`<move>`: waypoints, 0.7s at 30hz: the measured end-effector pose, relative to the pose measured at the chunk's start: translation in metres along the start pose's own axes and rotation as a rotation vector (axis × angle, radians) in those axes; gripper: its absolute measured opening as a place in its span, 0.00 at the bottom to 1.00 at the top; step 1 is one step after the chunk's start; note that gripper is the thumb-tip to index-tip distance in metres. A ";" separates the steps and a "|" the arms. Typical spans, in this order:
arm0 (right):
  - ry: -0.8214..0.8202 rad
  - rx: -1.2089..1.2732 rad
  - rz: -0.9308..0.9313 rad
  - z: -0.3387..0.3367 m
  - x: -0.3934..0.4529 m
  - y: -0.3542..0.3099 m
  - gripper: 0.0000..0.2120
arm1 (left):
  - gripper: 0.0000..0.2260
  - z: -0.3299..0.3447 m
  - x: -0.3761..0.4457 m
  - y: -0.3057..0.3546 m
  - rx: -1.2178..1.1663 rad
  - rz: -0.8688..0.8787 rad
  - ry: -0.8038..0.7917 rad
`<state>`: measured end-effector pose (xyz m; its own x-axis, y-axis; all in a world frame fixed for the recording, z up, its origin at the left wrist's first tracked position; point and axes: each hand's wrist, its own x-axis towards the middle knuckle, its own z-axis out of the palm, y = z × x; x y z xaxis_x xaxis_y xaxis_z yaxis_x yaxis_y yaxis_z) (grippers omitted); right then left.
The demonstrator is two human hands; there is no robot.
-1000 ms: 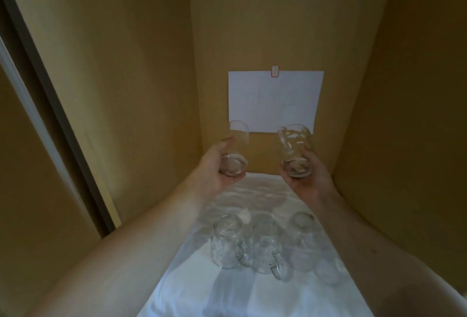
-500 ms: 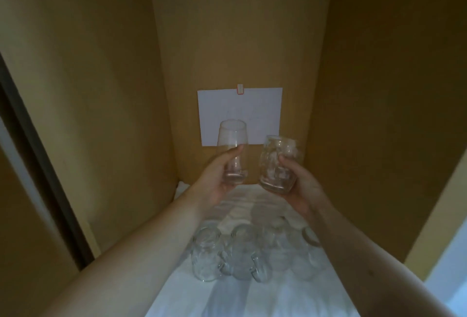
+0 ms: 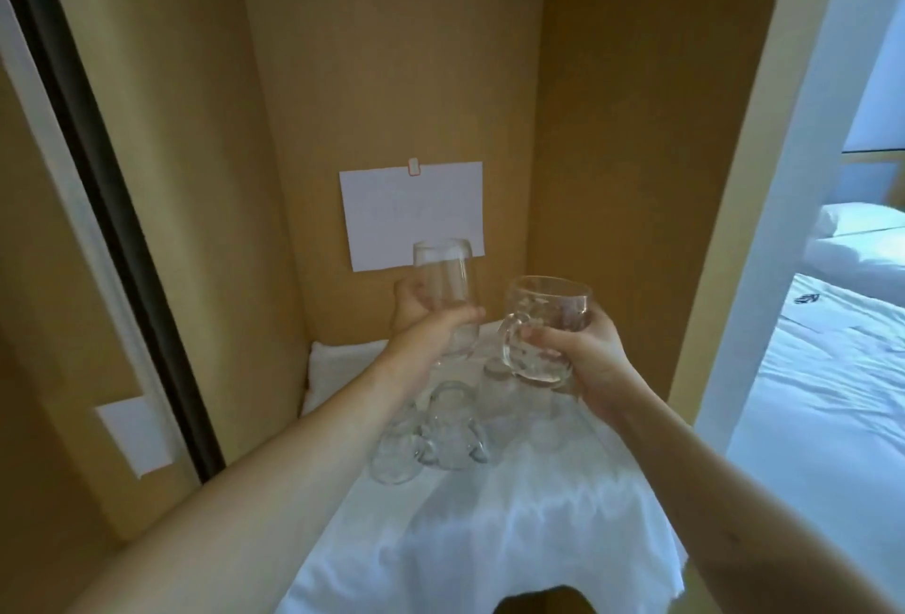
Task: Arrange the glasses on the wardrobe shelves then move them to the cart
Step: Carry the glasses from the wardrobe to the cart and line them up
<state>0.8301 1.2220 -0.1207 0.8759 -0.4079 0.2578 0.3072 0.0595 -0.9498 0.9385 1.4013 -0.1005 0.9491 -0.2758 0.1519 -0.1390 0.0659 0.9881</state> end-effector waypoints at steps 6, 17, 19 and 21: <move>0.130 -0.040 -0.019 -0.034 -0.073 -0.015 0.41 | 0.42 0.036 -0.046 -0.007 0.154 0.145 -0.189; 0.460 -0.139 -0.085 -0.144 -0.175 -0.064 0.37 | 0.37 0.160 -0.116 0.005 0.111 0.300 -0.538; 0.531 -0.148 -0.087 -0.172 -0.196 -0.072 0.40 | 0.38 0.191 -0.131 0.006 0.111 0.296 -0.600; 0.593 -0.170 -0.086 -0.199 -0.219 -0.079 0.41 | 0.38 0.224 -0.147 0.006 0.104 0.287 -0.643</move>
<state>0.5400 1.1248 -0.1373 0.4801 -0.8443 0.2380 0.2612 -0.1215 -0.9576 0.7351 1.2273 -0.1114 0.5209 -0.7743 0.3594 -0.4154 0.1378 0.8991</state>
